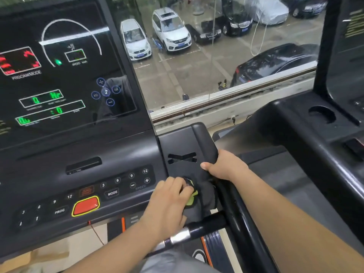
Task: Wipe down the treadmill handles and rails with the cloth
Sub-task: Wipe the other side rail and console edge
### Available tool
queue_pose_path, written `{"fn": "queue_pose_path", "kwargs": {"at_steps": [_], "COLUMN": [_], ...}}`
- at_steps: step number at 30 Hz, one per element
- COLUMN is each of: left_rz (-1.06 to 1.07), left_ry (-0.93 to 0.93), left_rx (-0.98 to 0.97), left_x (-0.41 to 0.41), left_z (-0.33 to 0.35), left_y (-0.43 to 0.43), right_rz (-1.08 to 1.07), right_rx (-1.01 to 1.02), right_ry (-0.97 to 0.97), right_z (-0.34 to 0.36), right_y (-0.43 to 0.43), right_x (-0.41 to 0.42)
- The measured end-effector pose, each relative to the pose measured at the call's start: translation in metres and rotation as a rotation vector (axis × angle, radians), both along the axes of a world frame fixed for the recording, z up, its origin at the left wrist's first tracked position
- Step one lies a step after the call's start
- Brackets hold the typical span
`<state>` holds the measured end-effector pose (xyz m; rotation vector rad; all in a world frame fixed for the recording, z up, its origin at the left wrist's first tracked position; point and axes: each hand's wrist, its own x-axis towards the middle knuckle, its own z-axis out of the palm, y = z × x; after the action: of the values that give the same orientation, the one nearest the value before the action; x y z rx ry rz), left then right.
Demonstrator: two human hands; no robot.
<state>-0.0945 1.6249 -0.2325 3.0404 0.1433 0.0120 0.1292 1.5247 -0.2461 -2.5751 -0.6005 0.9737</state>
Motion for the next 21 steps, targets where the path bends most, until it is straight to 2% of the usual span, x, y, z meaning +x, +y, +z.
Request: {"fn": "queue_pose_path", "kwargs": {"at_steps": [3, 6, 7, 10, 12, 17, 19, 21], "left_rz": [0.131, 0.324, 0.35, 0.334, 0.302, 0.273, 0.323, 0.453], "left_ry": [-0.189, -0.333, -0.291, 0.079, 0.203, 0.243, 0.214, 0.117], "left_rx": [-0.08, -0.022, 0.026, 0.137, 0.194, 0.285, 0.189, -0.07], "left_x": [0.02, 0.047, 0.054, 0.071, 0.078, 0.091, 0.092, 0.09], "left_z": [0.012, 0.033, 0.036, 0.03, 0.027, 0.033, 0.031, 0.031], "left_y": [0.018, 0.043, 0.05, 0.052, 0.045, 0.041, 0.037, 0.035], "right_rz": [0.004, 0.005, 0.007, 0.01, 0.013, 0.009, 0.001, -0.004], "right_rx": [-0.004, -0.008, -0.014, -0.023, -0.023, -0.013, -0.004, 0.005], "right_ry": [0.004, 0.018, 0.022, 0.028, 0.029, 0.025, 0.032, 0.031], "right_z": [-0.002, -0.004, -0.005, -0.008, -0.008, -0.006, -0.006, -0.006], "right_y": [0.001, 0.002, 0.003, 0.006, 0.008, 0.007, 0.006, 0.005], "right_x": [0.003, 0.006, 0.007, 0.011, 0.012, 0.01, 0.009, 0.008]}}
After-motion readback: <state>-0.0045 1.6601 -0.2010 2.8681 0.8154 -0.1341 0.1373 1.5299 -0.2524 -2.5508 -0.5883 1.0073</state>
